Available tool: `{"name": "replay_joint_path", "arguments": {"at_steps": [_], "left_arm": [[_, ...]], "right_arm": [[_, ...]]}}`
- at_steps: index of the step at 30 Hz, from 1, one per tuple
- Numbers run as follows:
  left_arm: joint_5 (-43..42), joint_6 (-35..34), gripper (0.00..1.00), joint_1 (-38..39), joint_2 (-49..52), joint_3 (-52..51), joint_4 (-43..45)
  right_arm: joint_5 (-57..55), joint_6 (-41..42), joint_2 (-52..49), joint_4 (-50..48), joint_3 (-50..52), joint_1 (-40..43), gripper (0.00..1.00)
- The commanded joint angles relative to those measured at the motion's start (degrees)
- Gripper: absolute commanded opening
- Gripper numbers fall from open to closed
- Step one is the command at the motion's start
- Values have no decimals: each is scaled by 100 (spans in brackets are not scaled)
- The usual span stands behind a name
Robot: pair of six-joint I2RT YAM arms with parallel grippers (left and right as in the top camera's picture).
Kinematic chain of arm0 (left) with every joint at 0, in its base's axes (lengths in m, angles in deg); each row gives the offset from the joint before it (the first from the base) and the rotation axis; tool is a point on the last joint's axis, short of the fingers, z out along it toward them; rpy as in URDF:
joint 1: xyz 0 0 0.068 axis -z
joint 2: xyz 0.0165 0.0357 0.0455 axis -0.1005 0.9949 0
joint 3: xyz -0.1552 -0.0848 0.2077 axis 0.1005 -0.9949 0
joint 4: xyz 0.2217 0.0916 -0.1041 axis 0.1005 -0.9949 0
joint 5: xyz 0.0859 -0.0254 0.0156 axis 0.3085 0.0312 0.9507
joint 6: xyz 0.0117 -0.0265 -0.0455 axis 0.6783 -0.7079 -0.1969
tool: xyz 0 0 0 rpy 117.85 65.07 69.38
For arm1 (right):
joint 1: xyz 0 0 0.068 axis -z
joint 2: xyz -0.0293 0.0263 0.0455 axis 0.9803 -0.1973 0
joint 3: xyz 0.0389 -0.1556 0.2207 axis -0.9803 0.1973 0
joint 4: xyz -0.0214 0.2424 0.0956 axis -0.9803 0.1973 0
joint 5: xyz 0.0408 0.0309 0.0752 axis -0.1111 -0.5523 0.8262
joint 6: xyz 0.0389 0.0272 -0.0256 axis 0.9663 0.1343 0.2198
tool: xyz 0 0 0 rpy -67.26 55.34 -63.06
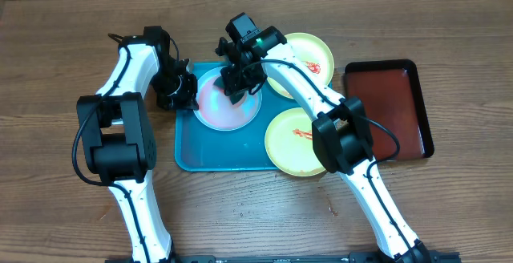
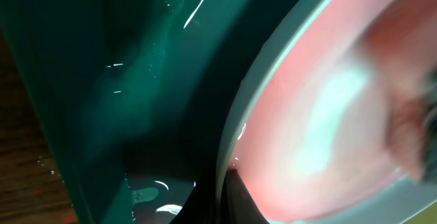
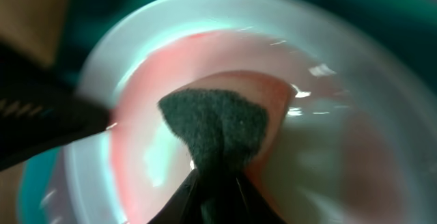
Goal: Clean dirty plates on tray and stack at the side
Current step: 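Lift the sponge off and tilt the white plate up with the left gripper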
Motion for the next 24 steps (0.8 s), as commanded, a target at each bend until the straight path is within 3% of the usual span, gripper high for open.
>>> {"name": "replay_joint_path", "arguments": {"at_steps": [1, 11, 19, 22, 24], "left_arm": [[461, 238, 4, -31, 31, -17, 31], [496, 323, 4, -31, -157, 562, -334], [1147, 319, 4, -28, -1272, 590, -437], [1292, 323, 4, -26, -1694, 590, -472], [1403, 323, 4, -24, -1882, 588, -507]], "right_arm": [[1086, -448, -107, 116, 33, -83, 17], [1392, -579, 396, 1172, -509, 409, 11], [1325, -570, 1460, 1574, -1213, 1008, 10], [1318, -566, 1797, 1622, -1215, 1180, 11], [1108, -527, 1926, 1759, -1215, 1252, 19]]}}
